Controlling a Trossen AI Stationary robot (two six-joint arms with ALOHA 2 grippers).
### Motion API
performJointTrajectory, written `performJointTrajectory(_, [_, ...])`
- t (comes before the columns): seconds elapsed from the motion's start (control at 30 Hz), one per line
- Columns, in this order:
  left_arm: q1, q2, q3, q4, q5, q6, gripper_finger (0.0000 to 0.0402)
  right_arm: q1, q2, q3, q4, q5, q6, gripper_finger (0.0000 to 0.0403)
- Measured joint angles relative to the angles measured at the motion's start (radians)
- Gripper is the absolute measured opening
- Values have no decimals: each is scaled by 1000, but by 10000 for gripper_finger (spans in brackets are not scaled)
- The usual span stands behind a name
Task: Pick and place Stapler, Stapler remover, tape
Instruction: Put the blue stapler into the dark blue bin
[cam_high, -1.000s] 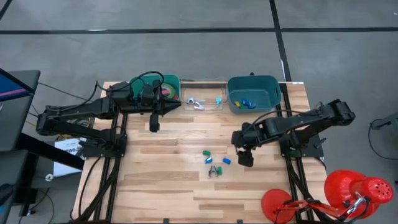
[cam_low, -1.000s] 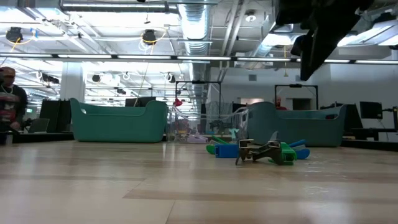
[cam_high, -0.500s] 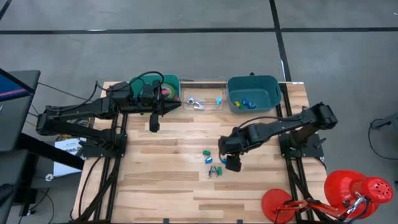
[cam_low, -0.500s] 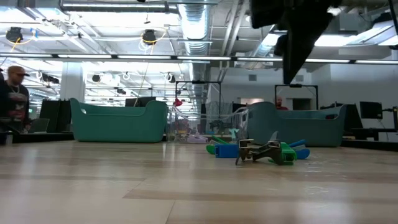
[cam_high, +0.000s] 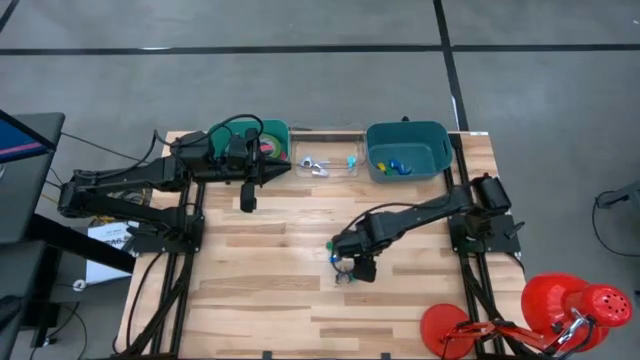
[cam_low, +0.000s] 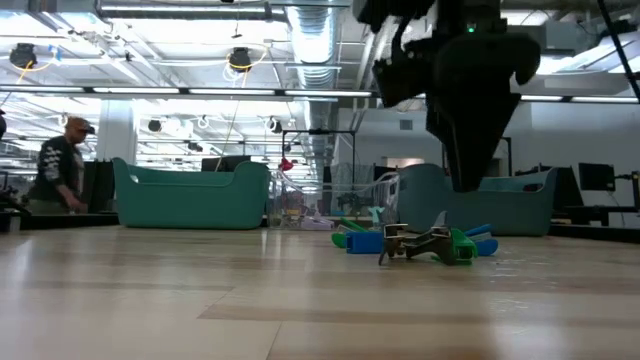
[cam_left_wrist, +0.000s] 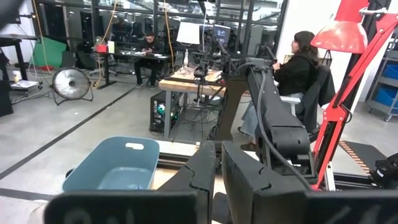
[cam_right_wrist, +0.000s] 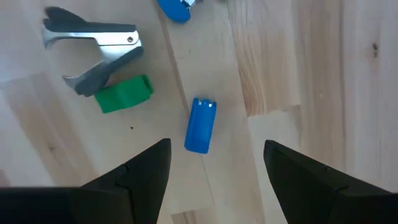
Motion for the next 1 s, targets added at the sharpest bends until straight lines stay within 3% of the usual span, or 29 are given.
performJointTrajectory(1.0, [0,0,0,21,0,0,21,6,123,3,40,-69,18,249])
